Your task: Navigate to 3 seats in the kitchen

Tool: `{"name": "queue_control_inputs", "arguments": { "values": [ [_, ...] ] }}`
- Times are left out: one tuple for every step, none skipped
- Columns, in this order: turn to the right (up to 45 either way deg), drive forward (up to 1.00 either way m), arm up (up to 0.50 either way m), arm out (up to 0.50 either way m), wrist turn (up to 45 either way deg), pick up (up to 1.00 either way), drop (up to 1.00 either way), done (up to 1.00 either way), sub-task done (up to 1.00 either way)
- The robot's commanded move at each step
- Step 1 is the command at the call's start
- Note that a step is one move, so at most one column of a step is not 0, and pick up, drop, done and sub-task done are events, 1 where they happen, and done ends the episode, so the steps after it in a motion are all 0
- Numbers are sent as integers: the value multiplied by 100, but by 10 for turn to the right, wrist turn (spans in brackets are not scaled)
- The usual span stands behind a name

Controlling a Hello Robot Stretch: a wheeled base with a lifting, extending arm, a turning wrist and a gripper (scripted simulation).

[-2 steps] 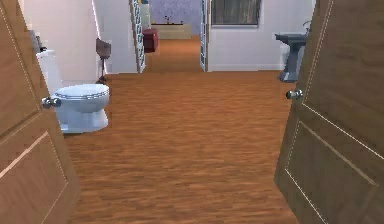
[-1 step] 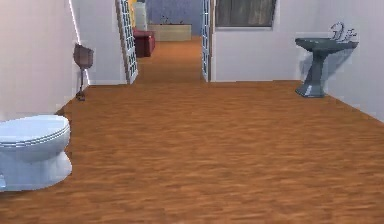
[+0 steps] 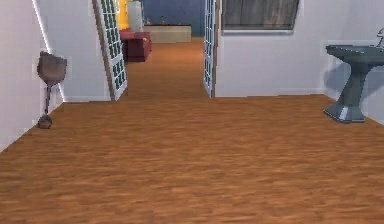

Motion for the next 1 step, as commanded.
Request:
{"name": "queue_control_inputs", "arguments": {
  "values": [
    [-30, 0, 0, 0, 0, 0, 0, 0, 0]
  ]
}}
